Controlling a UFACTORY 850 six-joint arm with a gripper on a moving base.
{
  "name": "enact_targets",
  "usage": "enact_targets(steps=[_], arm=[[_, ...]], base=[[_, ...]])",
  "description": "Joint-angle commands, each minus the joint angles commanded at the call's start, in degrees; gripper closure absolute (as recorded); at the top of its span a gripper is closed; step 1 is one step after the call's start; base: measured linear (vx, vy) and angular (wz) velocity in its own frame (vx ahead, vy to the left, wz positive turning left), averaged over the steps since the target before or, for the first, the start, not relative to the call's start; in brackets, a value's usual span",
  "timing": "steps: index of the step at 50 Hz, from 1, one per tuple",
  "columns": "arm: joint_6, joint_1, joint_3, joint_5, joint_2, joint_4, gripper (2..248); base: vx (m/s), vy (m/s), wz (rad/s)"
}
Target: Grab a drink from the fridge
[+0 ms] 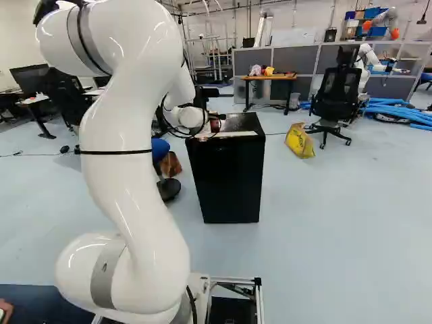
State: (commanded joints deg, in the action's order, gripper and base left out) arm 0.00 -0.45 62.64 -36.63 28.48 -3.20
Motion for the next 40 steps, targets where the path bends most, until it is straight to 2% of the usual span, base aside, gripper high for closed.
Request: enact_targets(steps=[40], arm=[[0.0,0.01,1.89,-8.3,5.63,0.0,3]], base=[[0.0,0.0,0.0]])
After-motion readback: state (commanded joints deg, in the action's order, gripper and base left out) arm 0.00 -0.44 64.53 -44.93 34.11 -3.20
